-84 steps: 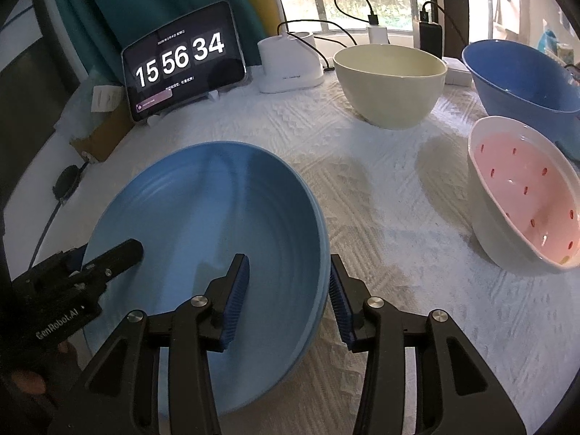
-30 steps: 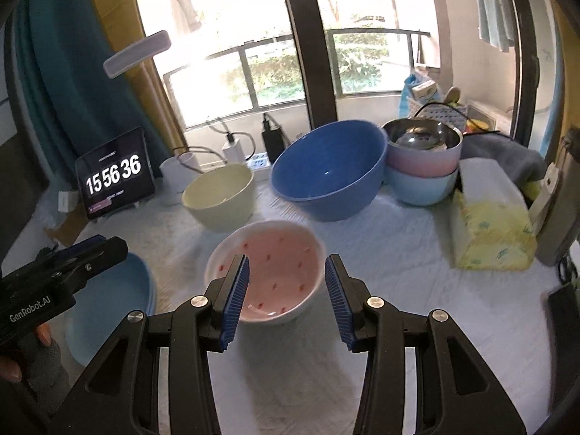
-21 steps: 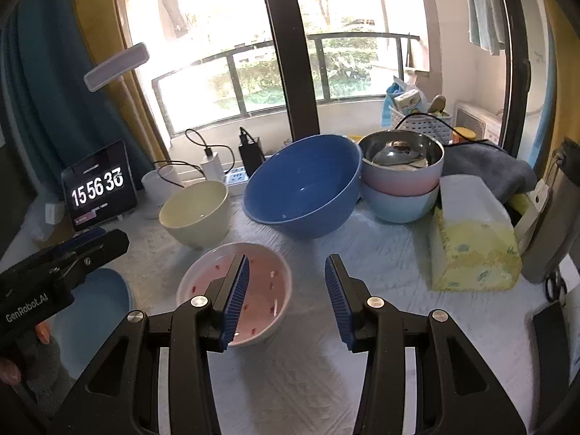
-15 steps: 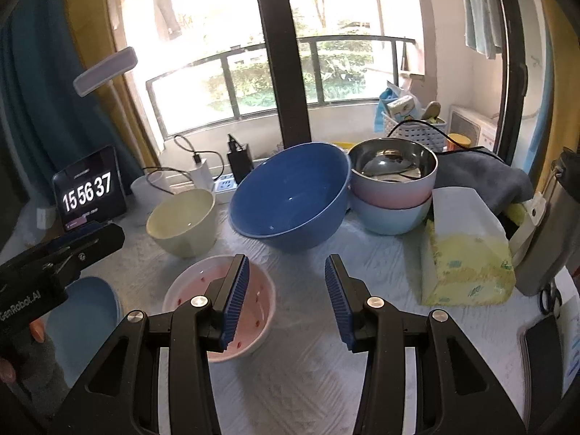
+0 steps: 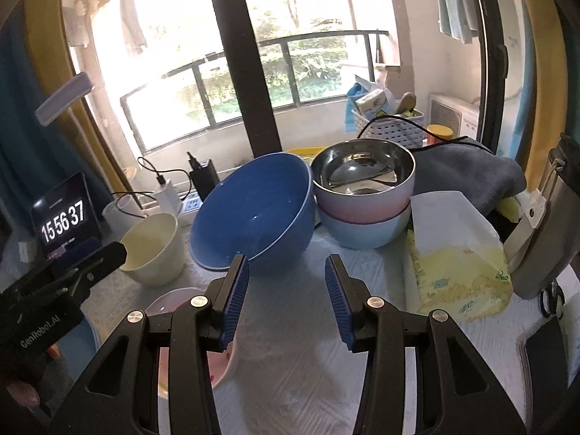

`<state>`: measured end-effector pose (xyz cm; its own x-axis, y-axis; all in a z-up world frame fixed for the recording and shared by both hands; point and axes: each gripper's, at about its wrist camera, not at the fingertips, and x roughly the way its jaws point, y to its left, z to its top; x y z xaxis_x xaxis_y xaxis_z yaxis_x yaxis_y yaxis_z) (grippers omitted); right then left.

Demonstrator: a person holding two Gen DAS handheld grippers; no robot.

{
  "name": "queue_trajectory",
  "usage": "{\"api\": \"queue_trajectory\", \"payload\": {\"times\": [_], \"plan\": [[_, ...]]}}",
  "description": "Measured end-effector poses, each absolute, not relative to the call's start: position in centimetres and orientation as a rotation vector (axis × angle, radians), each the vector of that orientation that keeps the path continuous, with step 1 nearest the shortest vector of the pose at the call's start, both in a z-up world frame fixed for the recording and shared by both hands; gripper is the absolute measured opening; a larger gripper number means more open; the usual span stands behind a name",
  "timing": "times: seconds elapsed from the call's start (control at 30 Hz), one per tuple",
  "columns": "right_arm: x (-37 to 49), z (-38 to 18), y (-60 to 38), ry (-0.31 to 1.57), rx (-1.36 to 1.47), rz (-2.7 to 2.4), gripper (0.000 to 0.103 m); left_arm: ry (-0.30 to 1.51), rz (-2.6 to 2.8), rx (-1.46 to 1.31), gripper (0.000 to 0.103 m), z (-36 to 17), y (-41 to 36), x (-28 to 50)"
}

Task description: Organize plates and bowls

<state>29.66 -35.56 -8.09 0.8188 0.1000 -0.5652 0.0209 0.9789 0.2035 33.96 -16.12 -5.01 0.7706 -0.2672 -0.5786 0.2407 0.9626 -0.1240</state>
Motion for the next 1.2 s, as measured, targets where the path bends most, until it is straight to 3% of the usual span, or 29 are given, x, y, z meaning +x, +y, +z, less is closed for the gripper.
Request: {"api": "queue_trajectory", "payload": {"times": [0.17, 1.03, 1.2], "plan": [[31.0, -8.9, -36.0, 0.631, 0.228, 0.024, 0.052, 0.666, -0.278, -0.043, 0.054, -6.4, -16.3, 35.1], [36.9, -13.7, -35.4, 0.710, 0.234, 0.027, 0.051, 0.766, -0.305, 0.001, 0.054, -9.6, -18.5, 39.0], [37.3, -14.9, -35.9, 0.727, 0.233, 0.027, 0.021, 0.800, -0.297, 0.015, 0.054, -10.2, -19.1, 39.6]]}}
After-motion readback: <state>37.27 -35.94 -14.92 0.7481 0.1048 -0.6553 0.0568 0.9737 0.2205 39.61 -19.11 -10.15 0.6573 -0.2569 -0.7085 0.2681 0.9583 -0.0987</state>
